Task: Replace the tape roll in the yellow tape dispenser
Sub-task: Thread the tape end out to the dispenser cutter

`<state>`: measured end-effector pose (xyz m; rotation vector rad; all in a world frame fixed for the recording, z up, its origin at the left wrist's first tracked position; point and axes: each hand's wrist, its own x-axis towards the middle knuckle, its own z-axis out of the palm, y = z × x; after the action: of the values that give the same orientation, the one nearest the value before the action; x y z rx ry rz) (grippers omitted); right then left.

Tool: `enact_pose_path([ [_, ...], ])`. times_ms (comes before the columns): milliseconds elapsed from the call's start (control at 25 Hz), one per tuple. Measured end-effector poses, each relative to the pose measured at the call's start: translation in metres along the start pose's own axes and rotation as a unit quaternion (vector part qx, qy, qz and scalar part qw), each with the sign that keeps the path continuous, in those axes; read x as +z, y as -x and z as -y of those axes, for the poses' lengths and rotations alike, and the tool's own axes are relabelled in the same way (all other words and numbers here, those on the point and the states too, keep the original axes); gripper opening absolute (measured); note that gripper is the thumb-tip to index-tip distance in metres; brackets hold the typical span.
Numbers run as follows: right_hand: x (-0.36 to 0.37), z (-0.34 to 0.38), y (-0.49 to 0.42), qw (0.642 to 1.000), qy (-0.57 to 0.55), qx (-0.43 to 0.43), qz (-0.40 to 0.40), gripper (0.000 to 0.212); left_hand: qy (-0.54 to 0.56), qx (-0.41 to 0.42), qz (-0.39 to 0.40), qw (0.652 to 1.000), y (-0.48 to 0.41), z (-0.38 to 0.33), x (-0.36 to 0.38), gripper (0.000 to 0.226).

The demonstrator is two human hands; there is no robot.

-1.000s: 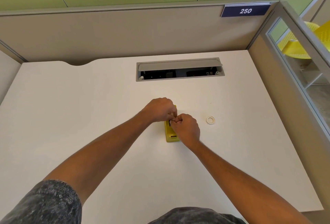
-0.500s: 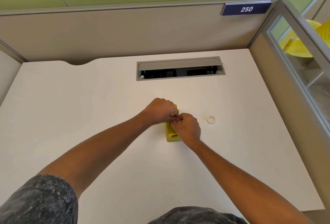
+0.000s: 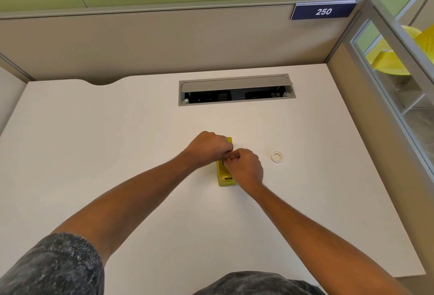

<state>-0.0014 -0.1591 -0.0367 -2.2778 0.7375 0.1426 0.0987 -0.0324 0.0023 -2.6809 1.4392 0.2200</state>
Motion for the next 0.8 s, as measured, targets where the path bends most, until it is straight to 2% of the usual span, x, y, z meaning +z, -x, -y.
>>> enact_pose_path([
  [120,0.001,-0.001,0.0,1.0,-0.01,0.005,-0.004,0.027,0.063,-0.048,-0.015,0.997,0.0,0.003,0.004,0.022],
  [240,0.001,-0.001,-0.001,1.0,-0.014,0.003,-0.012,0.031,0.173,-0.086,-0.007,0.981,-0.001,0.008,0.004,0.014],
  [480,0.0,0.0,-0.001,1.0,-0.003,0.001,-0.01,0.029,0.402,-0.169,0.009,0.9,0.001,0.02,0.008,0.017],
  [800,-0.001,0.001,0.0,1.0,-0.003,-0.004,-0.008,0.03,0.479,-0.215,-0.004,0.851,0.002,0.02,0.012,0.02],
])
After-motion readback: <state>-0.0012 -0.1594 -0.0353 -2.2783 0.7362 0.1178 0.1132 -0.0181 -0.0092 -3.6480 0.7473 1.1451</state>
